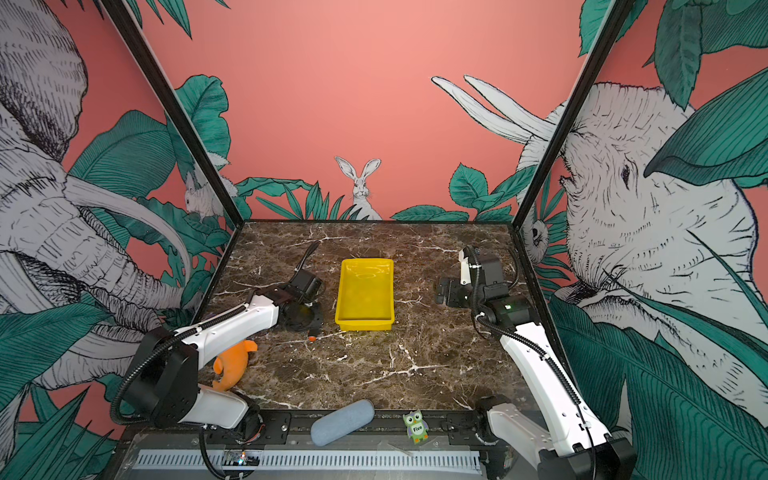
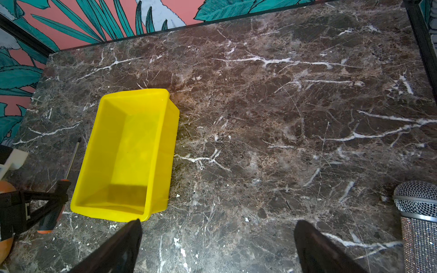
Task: Put the screwdriver in the bin
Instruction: 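Lift the screwdriver with the left gripper and carry it over the yellow bin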
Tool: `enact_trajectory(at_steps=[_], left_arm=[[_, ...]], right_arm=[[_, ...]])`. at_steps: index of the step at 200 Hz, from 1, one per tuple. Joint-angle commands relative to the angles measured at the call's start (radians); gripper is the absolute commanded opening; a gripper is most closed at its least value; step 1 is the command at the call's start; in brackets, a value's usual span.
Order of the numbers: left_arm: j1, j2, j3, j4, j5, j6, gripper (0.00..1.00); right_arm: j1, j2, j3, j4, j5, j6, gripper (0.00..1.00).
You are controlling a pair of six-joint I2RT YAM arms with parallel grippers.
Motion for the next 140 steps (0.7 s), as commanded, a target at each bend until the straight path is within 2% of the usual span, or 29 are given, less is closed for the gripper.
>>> enact_trajectory(at_steps=[1, 40, 105, 140], left_arm=[[0.008, -0.046, 0.044, -0.066, -0.014, 0.023, 0.00], [0.008, -0.072, 0.122, -0.098, -0.019, 0.050, 0.00], [0.004, -0.010, 0.319, -0.139, 0.018, 0.085, 0.00], [-0.077, 0.102, 0.417, -0.114, 0.020, 0.102, 0.00]], right_arm=[[0.005, -0.015, -0.003, -0.011, 0.023, 0.002, 1.00], [0.005, 0.002, -0.001, -0.001, 0.018, -0.007, 1.00], [0.005, 0.026, 0.024, -0.003, 0.016, -0.038, 1.00], [0.005, 0.019, 0.020, -0.007, 0.017, -0.036, 1.00]])
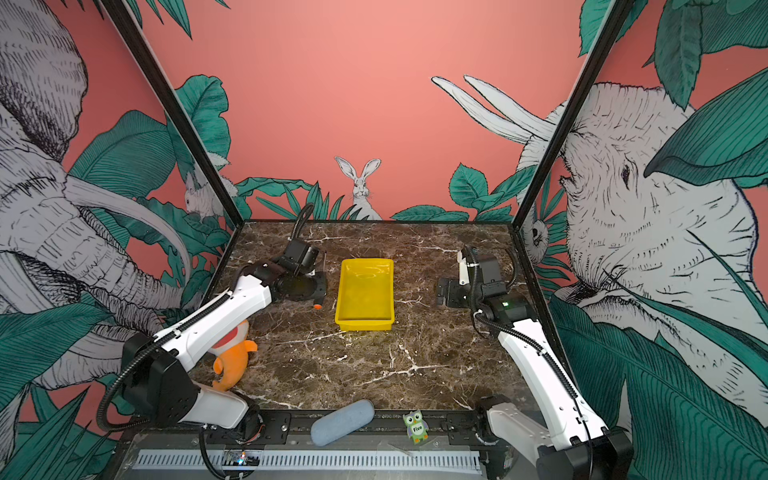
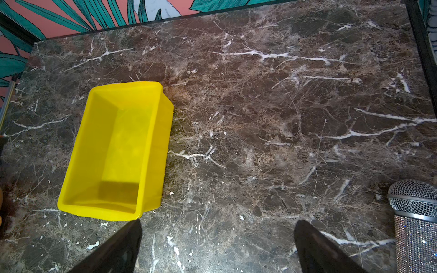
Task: Put the screwdriver in the bin
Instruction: 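Lift the screwdriver with the left gripper and carry it over the yellow bin, then lower the screwdriver into the yellow bin and open the left gripper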
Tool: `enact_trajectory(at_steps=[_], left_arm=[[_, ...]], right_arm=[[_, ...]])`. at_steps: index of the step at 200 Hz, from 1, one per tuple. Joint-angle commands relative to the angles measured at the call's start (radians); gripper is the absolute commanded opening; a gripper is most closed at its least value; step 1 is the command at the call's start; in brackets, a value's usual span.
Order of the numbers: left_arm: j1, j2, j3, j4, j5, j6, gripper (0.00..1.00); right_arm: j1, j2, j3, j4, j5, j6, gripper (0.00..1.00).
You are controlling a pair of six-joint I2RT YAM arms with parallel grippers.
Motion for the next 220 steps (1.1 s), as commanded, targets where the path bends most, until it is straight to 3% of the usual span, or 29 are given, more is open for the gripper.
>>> enact_trajectory(at_steps=[1, 40, 95, 152, 220], left_arm=[[-0.060, 0.077, 0.073, -0.004, 0.010, 0.025, 0.00], [-0.134, 0.247, 0.186, 0.055, 0.034, 0.075, 0.00], [-0.136, 0.400, 0.237, 0.128, 0.073, 0.172, 0.00], [-0.136, 0.414, 0.171, 0.186, 0.086, 0.202, 0.00], [-0.167, 0.299, 0.033, 0.233, 0.085, 0.173, 0.00]], right_arm=[[0.005, -0.009, 0.020, -0.002, 0.006, -0.012, 1.00], [0.005, -0.019, 0.027, -0.026, 0.016, -0.019, 1.00], [0.005, -0.035, 0.022, -0.046, 0.031, -0.026, 1.00], [0.005, -0.044, -0.001, -0.032, 0.032, -0.008, 1.00], [0.005, -0.027, 0.000, -0.018, 0.021, 0.000, 1.00]])
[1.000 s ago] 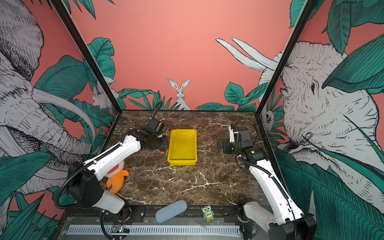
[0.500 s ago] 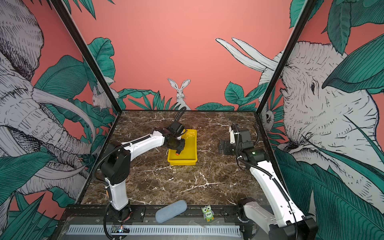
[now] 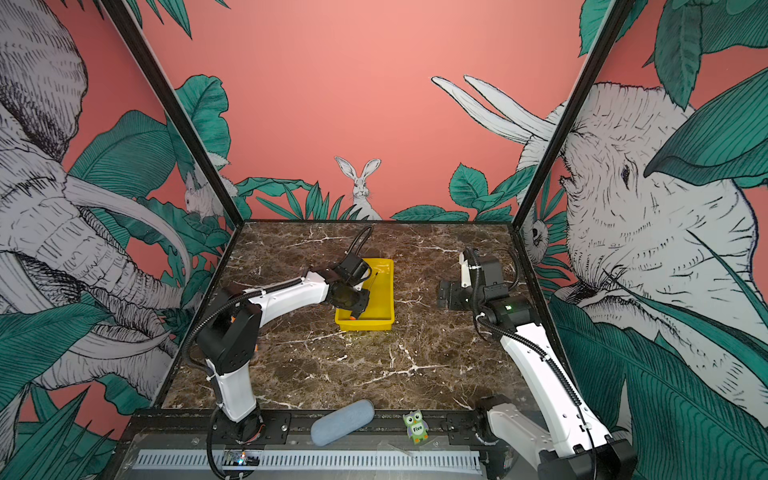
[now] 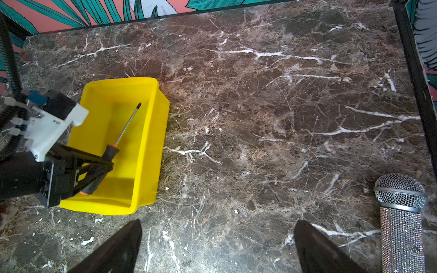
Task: Put the screwdriver in the bin
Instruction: 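Lower the screwdriver into the yellow bin and open the left gripper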
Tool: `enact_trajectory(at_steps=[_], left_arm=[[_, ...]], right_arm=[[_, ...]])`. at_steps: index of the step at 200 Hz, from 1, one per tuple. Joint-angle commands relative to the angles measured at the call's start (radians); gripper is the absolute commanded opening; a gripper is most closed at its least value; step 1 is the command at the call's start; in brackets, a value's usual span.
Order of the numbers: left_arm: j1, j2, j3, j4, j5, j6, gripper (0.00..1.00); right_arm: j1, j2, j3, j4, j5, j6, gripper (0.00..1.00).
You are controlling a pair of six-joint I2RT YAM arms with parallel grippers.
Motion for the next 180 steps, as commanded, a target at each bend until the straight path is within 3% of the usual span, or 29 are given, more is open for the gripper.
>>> enact_trajectory(at_steps=[1, 98, 156, 180], left_arm=[[-0.006, -0.073, -0.015, 0.031, 0.004, -0.007, 0.00], [-0.007, 0.009, 0.029, 0.061, 0.013, 0.006, 0.00], [-0.008, 0.040, 0.039, 0.079, 0.002, -0.003, 0.10], [-0.007, 0.046, 0.033, 0.099, 0.002, -0.008, 0.21]], right_arm=[[0.006, 0.001, 0.000, 0.019, 0.001, 0.014, 1.00], [0.005, -0.028, -0.013, -0.008, 0.020, 0.029, 1.00], [0.005, -0.090, -0.052, -0.040, 0.047, 0.045, 1.00], [0.005, -0.111, -0.060, -0.056, 0.052, 0.051, 1.00]])
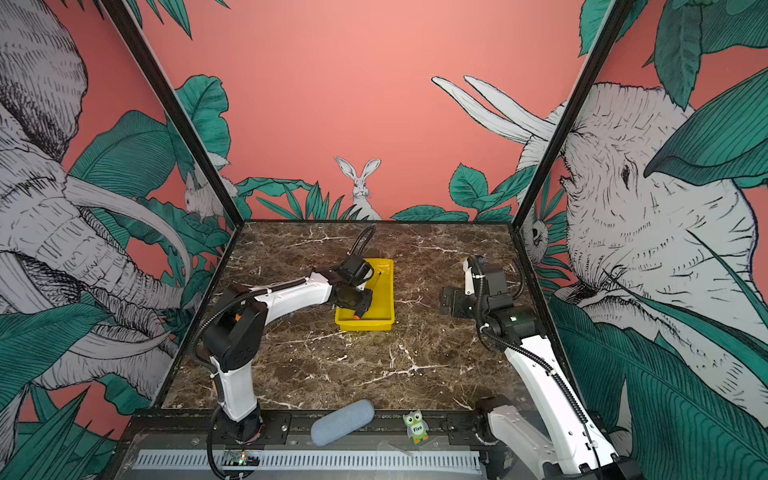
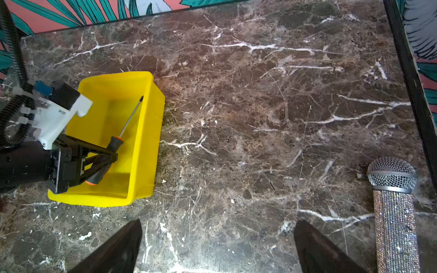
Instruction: Put the screwdriver in the bin
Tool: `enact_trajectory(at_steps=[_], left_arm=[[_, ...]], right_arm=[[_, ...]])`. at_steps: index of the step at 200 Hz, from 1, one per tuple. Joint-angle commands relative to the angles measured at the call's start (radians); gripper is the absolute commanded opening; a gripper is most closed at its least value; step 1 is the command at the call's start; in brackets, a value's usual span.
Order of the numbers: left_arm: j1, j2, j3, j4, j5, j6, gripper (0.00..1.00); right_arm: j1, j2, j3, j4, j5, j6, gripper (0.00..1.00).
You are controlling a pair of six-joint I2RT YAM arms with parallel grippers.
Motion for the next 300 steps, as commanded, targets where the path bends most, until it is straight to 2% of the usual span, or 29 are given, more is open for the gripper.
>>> enact_trajectory(at_steps=[1, 31, 64, 127, 176, 199, 205, 212, 231, 260, 278, 300], left_arm=[[-0.003, 0.001, 0.015, 0.034, -0.008, -0.008, 0.22], [-0.002, 0.011, 0.033, 0.024, -0.001, -0.009, 0.33], [-0.002, -0.001, 0.037, 0.026, -0.005, -0.010, 0.38], [-0.002, -0.056, 0.087, 0.019, 0.001, -0.025, 0.54], [0.001, -0.145, 0.195, -0.058, -0.024, 0.055, 0.68], [0.018, -0.202, 0.217, -0.066, -0.009, 0.115, 0.70], [0.058, -0.219, 0.209, -0.056, 0.008, 0.129, 0.71], [0.086, -0.240, 0.195, -0.036, 0.034, 0.140, 0.82], [0.184, -0.288, 0.163, -0.011, 0.115, 0.141, 0.92], [0.302, -0.359, 0.154, -0.062, 0.142, 0.208, 0.97], [0.340, -0.407, 0.148, -0.102, 0.114, 0.262, 0.99], [0.368, -0.477, 0.125, -0.094, 0.108, 0.267, 0.99]], right_arm=[[0.005, -0.027, -0.007, -0.024, 0.021, 0.020, 1.00], [0.005, -0.047, -0.011, -0.052, 0.025, 0.030, 1.00], [0.005, -0.072, -0.016, -0.073, 0.028, 0.036, 1.00], [0.005, -0.077, 0.002, -0.084, 0.023, 0.040, 1.00], [0.005, -0.080, 0.032, -0.124, 0.027, 0.028, 1.00], [0.005, -0.083, 0.051, -0.146, 0.029, 0.024, 1.00], [0.005, -0.083, 0.058, -0.153, 0.027, 0.023, 1.00], [0.005, -0.083, 0.067, -0.159, 0.025, 0.022, 1.00], [0.005, -0.080, 0.092, -0.180, 0.020, 0.015, 1.00], [0.005, -0.048, 0.153, -0.211, 0.055, -0.044, 1.00], [0.005, -0.009, 0.201, -0.217, 0.070, -0.078, 1.00], [0.005, 0.036, 0.241, -0.196, 0.064, -0.103, 1.00]])
